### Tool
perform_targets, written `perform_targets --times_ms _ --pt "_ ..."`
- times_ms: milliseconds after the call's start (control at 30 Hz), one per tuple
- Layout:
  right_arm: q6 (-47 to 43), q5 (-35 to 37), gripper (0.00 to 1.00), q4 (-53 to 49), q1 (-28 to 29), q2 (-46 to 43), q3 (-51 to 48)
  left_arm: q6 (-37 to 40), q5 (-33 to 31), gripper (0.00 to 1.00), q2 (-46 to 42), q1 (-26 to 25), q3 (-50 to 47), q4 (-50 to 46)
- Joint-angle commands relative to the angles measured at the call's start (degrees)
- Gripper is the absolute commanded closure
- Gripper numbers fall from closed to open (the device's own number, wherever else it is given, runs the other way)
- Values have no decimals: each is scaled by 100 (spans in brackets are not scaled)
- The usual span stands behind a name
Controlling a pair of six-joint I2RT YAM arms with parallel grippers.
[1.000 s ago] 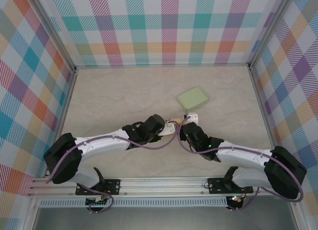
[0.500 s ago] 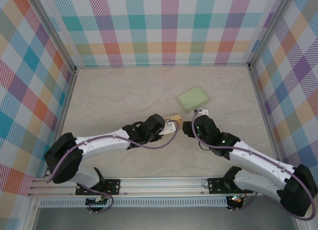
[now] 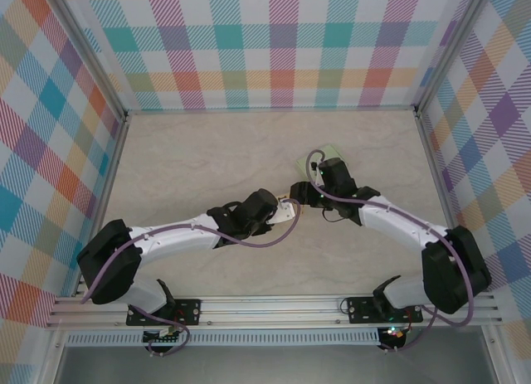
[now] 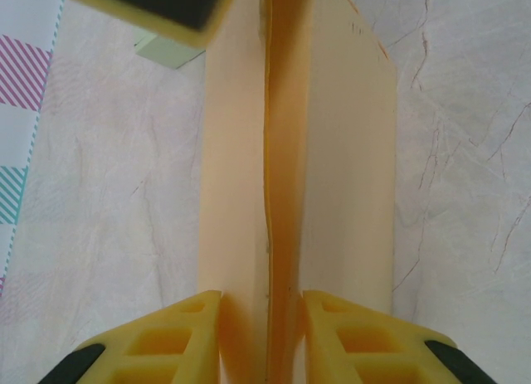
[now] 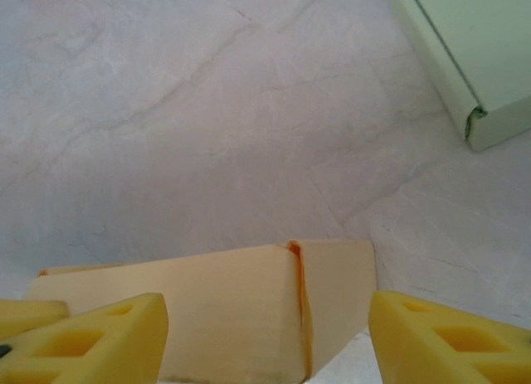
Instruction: Fold the paper box
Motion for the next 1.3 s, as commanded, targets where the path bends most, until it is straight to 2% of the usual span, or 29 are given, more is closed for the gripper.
perform_targets --times_ms 0,300,433,633,733,900,1100,1267 --pt "-99 -323 38 58 -67 155 29 -103 54 73 188 51 0 -299" --pt "91 -235 62 625 -235 351 -800 -334 162 72 19 151 -47 -197" --pt "186 -225 68 847 -235 536 -1016 -602 429 69 -292 247 -74 -40" --pt "274 -295 70 1049 -235 718 -1148 -1247 859 36 -814 349 111 129" --pt "265 -352 70 1047 -235 710 -1108 -1287 934 33 -892 454 241 103" --pt "183 -359 70 939 -226 639 -999 -1651 1144 33 -526 812 835 -565" --pt "182 -362 70 926 -224 621 -959 -3095 649 34 112 1084 1489 -1423" --pt "183 -375 70 928 -218 604 -971 -4710 137 37 131 1253 1434 -1977"
